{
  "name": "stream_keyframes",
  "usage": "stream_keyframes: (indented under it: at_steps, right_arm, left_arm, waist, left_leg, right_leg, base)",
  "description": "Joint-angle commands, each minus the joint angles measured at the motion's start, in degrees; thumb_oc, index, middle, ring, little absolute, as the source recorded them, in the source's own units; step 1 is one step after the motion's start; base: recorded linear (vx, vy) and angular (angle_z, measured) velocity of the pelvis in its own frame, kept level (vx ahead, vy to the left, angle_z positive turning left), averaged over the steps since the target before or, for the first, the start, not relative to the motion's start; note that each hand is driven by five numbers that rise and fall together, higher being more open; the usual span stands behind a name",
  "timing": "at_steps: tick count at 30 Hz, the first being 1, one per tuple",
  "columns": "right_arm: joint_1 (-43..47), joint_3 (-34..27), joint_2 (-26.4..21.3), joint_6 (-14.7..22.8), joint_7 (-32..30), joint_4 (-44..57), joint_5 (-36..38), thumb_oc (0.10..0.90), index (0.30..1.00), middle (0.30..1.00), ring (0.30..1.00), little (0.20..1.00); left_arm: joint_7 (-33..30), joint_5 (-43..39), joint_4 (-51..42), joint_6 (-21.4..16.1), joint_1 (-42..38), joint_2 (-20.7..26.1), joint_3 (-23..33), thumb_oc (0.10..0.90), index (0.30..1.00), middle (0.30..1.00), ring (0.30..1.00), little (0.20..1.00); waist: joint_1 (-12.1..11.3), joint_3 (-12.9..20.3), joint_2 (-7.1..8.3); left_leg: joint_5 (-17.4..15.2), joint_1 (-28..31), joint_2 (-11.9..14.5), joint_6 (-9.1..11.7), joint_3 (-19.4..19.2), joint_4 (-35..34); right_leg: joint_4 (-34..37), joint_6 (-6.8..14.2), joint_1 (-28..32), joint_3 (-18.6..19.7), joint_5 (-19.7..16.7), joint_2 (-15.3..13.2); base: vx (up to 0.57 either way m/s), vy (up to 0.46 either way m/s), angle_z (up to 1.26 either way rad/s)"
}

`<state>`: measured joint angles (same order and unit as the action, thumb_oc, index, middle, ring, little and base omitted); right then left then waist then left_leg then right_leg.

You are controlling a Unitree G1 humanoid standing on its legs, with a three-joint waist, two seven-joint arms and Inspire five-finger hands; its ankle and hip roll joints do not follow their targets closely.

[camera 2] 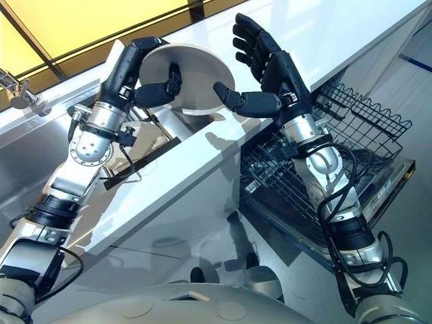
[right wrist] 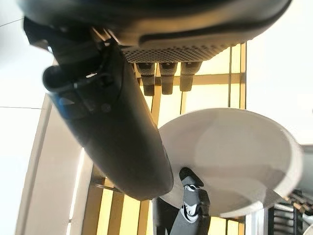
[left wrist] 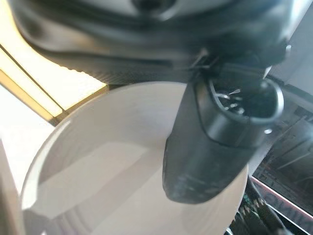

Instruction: Pick up plates and place into dishwasher.

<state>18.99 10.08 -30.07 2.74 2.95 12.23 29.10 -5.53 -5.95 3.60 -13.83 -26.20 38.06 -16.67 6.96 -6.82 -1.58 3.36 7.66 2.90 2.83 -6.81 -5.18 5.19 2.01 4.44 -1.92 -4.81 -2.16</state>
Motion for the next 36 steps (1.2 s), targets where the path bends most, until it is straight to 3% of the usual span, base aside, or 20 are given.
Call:
stream_keyframes:
  at_steps: [1, 4, 7, 15, 29, 31, 32, 33, 34, 35, 36]
  right_arm:
    - [10.4, 0.8, 2.2, 3.3, 0.0, 0.3, 0.4, 0.8, 0.9, 0.9, 0.9, 0.9]
    - [10.6, 1.3, 2.5, 2.6, 0.3, 0.0, 0.8, 0.8, 0.9, 0.9, 0.9, 0.9]
    - [11.2, 2.9, 2.5, -0.5, 1.3, -1.2, 1.0, 0.8, 0.9, 0.9, 0.9, 0.9]
    - [11.7, 6.2, 2.5, -2.1, 3.0, -2.7, 1.5, 0.8, 0.9, 0.9, 0.9, 0.9]
    - [11.8, 5.9, -0.2, -5.9, 4.4, -4.0, -1.9, 0.8, 0.9, 0.9, 0.9, 0.9]
    - [11.8, 5.8, -0.8, -6.9, 5.4, -4.2, -2.4, 0.72, 0.832, 0.832, 0.832, 0.82]
    - [11.9, 5.7, -1.4, -7.2, 5.7, -4.3, -2.4, 0.641, 0.764, 0.764, 0.764, 0.741]
    - [12.1, 5.7, -2.3, -8.5, 6.1, -4.5, -2.2, 0.413, 0.568, 0.568, 0.568, 0.513]
    - [12.2, 5.6, -2.5, -8.6, 6.5, -4.8, -2.3, 0.402, 0.559, 0.559, 0.559, 0.502]
    - [12.4, 5.5, -3.3, -8.9, 7.3, -5.3, -2.5, 0.27, 0.446, 0.446, 0.446, 0.37]
    - [12.3, 5.4, -3.6, -9.0, 7.4, -5.3, -2.5, 0.256, 0.434, 0.434, 0.434, 0.356]
  left_arm:
    - [1.2, 0.2, -4.9, -3.6, -11.8, 0.1, -1.3, 0.1, 0.3, 0.3, 0.3, 0.2]
    - [2.3, 0.4, -5.3, -3.6, -12.2, -0.4, -2.4, 0.1, 0.3, 0.3, 0.3, 0.2]
    - [3.7, 0.5, -6.3, -3.4, -13.4, -1.0, -4.7, 0.1, 0.3, 0.3, 0.3, 0.2]
    - [4.7, 0.3, -8.5, -2.8, -14.8, -1.9, -7.7, 0.1, 0.3, 0.3, 0.3, 0.2]
    - [0.5, 6.4, -9.0, -3.3, -13.5, 1.4, -5.2, 0.1, 0.3, 0.3, 0.3, 0.2]
    - [0.4, 6.8, -8.7, -3.6, -13.0, 1.9, -4.9, 0.1, 0.3, 0.3, 0.3, 0.2]
    - [0.3, 6.7, -8.5, -3.6, -12.8, 2.3, -4.7, 0.1, 0.3, 0.3, 0.3, 0.2]
    - [0.1, 6.7, -8.2, -3.5, -12.7, 2.9, -4.5, 0.1, 0.3, 0.3, 0.3, 0.2]
    - [0.0, 6.9, -8.0, -3.6, -12.6, 3.0, -4.4, 0.1, 0.3, 0.3, 0.3, 0.2]
    - [-0.2, 7.0, -7.4, -3.9, -12.4, 3.4, -4.0, 0.1, 0.3, 0.3, 0.3, 0.2]
    - [-0.3, 7.0, -7.3, -3.9, -12.4, 3.6, -3.9, 0.1, 0.3, 0.3, 0.3, 0.2]
  waist:
    - [0.3, 5.2, 0.73]
    - [0.3, 5.2, 0.8]
    - [0.3, 5.1, 0.96]
    - [0.5, 4.9, 1.27]
    - [-0.2, 4.9, 1.63]
    - [-0.3, 4.9, 1.7]
    - [-0.3, 4.9, 1.73]
    - [-0.3, 4.9, 1.82]
    - [-0.3, 4.8, 1.85]
    - [-0.3, 4.8, 1.92]
    - [-0.3, 4.9, 1.93]
  left_leg:
    - [-4.7, 0.2, -3.7, -3.7, -2.1, 0.2]
    - [-4.7, 0.1, -3.6, -3.7, -2.1, 0.2]
    - [-4.7, 0.1, -3.6, -3.7, -2.0, 0.2]
    - [-4.6, 0.1, -3.6, -3.8, -2.1, 0.2]
    - [-4.5, 0.1, -3.2, -3.4, -2.9, 0.2]
    - [-4.4, 0.1, -3.2, -3.3, -3.0, 0.2]
    - [-4.4, 0.1, -3.1, -3.3, -3.1, 0.2]
    - [-4.3, 0.1, -3.1, -3.2, -3.1, 0.2]
    - [-4.3, 0.0, -3.1, -3.2, -3.1, 0.2]
    - [-4.3, 0.0, -3.0, -3.1, -3.2, 0.2]
    - [-4.3, 0.0, -3.0, -3.1, -3.2, 0.2]
  right_leg:
    - [-3.4, 1.2, 0.0, -0.4, 5.0, 3.7]
    - [-3.4, 1.3, 0.1, -0.4, 4.9, 3.7]
    - [-3.3, 1.4, 0.2, -0.4, 4.9, 3.7]
    - [-2.9, 1.5, 0.3, -0.2, 4.5, 3.8]
    - [-1.7, 1.6, 0.8, -1.7, 4.0, 3.6]
    - [-1.6, 1.6, 0.9, -1.9, 3.9, 3.6]
    - [-1.4, 1.6, 0.9, -2.0, 3.8, 3.6]
    - [-1.4, 1.6, 0.9, -2.1, 3.8, 3.7]
    - [-1.4, 1.6, 0.9, -2.1, 3.8, 3.7]
    - [-1.3, 1.6, 0.9, -2.2, 3.7, 3.7]
    - [-1.3, 1.6, 0.9, -2.2, 3.7, 3.7]
  base:
    - [0.0, 0.0, 0.0]
    - [0.0, 0.0, 0.0]
    - [0.0, 0.0, 0.0]
    - [0.0, 0.0, 0.0]
    - [0.0, 0.0, 0.0]
    - [0.0, 0.0, 0.0]
    - [0.0, 0.0, 0.0]
    - [0.0, 0.0, 0.0]
    - [0.0, 0.0, 0.0]
    - [0.0, 0.0, 0.0]
    - [0.0, 0.0, 0.0]
